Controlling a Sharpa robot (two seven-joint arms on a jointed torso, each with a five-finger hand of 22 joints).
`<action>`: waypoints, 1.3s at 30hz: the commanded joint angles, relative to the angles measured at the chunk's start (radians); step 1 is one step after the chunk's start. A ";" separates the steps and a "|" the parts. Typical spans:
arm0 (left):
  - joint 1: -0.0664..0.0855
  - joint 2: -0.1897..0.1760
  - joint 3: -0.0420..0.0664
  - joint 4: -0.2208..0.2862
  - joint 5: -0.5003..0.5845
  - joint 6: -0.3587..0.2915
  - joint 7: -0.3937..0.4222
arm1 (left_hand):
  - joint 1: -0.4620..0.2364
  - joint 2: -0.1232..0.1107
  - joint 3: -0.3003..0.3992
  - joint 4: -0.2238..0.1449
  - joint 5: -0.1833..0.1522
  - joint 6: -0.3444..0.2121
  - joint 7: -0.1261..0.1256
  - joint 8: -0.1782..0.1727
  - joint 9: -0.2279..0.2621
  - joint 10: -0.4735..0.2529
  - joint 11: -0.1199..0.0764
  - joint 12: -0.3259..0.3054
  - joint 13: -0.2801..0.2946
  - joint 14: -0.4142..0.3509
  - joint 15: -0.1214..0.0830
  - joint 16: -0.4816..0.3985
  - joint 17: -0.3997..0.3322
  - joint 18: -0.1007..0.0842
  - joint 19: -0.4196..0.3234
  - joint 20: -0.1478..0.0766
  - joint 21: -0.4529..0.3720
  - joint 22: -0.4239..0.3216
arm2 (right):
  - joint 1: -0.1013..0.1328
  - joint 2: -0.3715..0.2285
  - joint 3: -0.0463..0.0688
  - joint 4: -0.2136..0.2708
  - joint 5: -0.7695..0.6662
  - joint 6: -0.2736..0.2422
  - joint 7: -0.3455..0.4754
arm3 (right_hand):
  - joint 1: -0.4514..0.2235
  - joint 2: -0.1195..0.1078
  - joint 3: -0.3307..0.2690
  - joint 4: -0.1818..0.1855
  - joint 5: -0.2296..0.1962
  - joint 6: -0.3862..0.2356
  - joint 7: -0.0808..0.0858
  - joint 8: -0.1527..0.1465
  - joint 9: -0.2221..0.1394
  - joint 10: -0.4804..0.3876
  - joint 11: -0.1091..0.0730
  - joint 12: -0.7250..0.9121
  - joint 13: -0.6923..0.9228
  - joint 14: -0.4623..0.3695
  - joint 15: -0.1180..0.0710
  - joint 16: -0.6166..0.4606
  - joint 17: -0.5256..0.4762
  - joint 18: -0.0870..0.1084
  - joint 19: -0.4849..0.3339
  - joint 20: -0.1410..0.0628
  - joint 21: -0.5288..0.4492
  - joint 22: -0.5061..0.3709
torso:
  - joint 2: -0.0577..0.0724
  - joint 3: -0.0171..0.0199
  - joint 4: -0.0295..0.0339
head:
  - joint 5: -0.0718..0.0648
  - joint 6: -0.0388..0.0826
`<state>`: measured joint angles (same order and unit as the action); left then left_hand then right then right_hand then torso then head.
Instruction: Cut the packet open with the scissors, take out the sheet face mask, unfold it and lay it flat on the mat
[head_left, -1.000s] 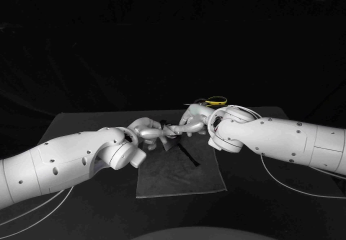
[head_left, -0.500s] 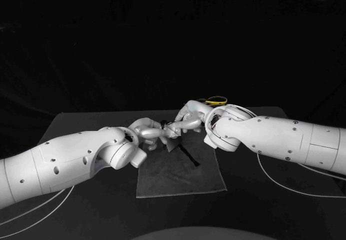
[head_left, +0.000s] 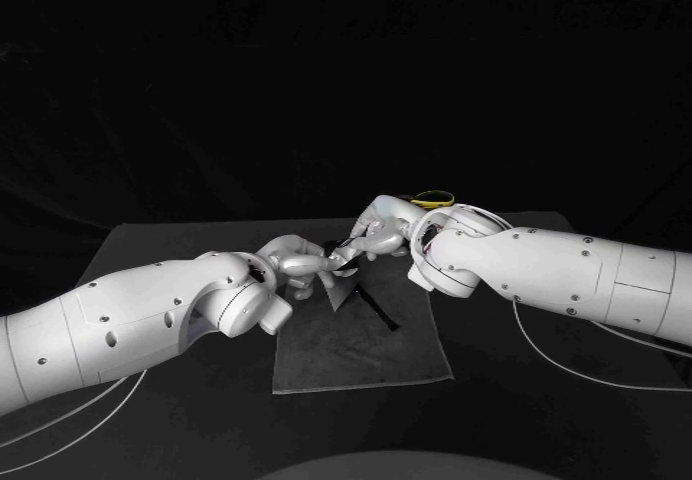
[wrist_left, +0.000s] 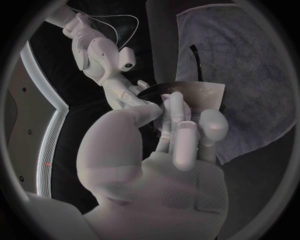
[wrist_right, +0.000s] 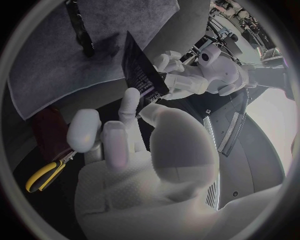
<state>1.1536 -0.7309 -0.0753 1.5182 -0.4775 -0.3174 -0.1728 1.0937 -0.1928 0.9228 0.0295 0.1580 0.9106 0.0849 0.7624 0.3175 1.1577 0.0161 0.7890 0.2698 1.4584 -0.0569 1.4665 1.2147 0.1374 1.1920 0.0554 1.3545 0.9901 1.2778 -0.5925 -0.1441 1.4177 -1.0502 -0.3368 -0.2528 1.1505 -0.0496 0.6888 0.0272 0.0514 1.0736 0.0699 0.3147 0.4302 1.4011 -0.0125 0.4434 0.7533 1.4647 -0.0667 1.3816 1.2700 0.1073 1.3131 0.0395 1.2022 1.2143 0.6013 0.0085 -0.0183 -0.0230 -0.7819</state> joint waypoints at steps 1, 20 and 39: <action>0.000 -0.009 -0.001 -0.002 -0.016 0.012 -0.012 | -0.019 0.000 0.150 -0.162 0.033 0.012 -0.003 0.008 0.007 0.022 -0.011 0.010 0.002 0.017 -0.001 0.009 0.021 -0.018 0.008 -0.002 0.008 0.010 | 0.002 -0.009 0.002 -0.013 -0.034 -0.033 -0.002 | 0.013 0.020 0.024 -0.022 -0.002 0.010 -0.005 0.017 0.006 0.010 -0.001 0.006 0.001 0.051 -0.009 0.005 0.006 -0.010 0.007 -0.001 0.006 0.006 | -0.001 0.0001 -0.0003 | 0.000 0.000; 0.000 -0.020 -0.001 -0.008 -0.023 0.039 -0.035 | -0.089 0.001 0.172 -0.216 0.181 0.035 -0.016 0.026 0.012 0.045 -0.025 0.033 0.003 0.043 -0.014 0.032 0.096 -0.025 0.032 -0.015 0.039 0.052 | 0.003 -0.025 0.003 -0.003 -0.045 0.003 0.025 | 0.000 0.015 0.026 -0.019 -0.003 -0.002 0.000 0.015 0.005 -0.001 0.003 -0.001 -0.001 0.041 -0.006 -0.019 -0.031 -0.001 -0.018 -0.001 -0.030 -0.025 | 0.000 -0.0001 -0.0011 | 0.006 0.001; 0.001 0.007 -0.001 -0.021 -0.012 0.070 -0.051 | -0.100 0.002 0.167 -0.218 0.195 0.036 -0.016 0.027 0.012 0.045 -0.025 0.034 0.002 0.044 -0.015 0.033 0.097 -0.024 0.027 -0.016 0.038 0.046 | 0.003 -0.102 0.002 0.099 -0.029 -0.121 0.154 | -0.016 -0.148 -0.198 0.021 0.024 -0.190 0.075 -0.084 -0.045 -0.162 0.070 -0.019 -0.029 -0.036 0.052 -0.192 -0.237 0.046 -0.174 0.055 -0.279 -0.214 | 0.001 0.0018 -0.0006 | 0.018 0.000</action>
<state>1.1538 -0.7271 -0.0766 1.4986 -0.4910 -0.2756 -0.2129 0.9996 -0.1952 0.8995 0.0060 0.3489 0.9422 0.0678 0.7841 0.3303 1.1946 -0.0032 0.8201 0.2710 1.4670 -0.0655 1.4937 1.3079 0.1225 1.2188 0.0394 1.3884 1.0364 1.2804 -0.6898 -0.1430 1.5095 -1.0696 -0.3891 -0.1622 1.1262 -0.1983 0.4949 0.0496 0.0728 0.8885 0.1438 0.2374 0.3862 1.2433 0.0590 0.4237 0.7229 1.4217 -0.0132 1.1890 1.0324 0.1478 1.1370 0.0947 0.9223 0.9992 0.6017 0.0096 -0.0187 -0.0077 -0.7811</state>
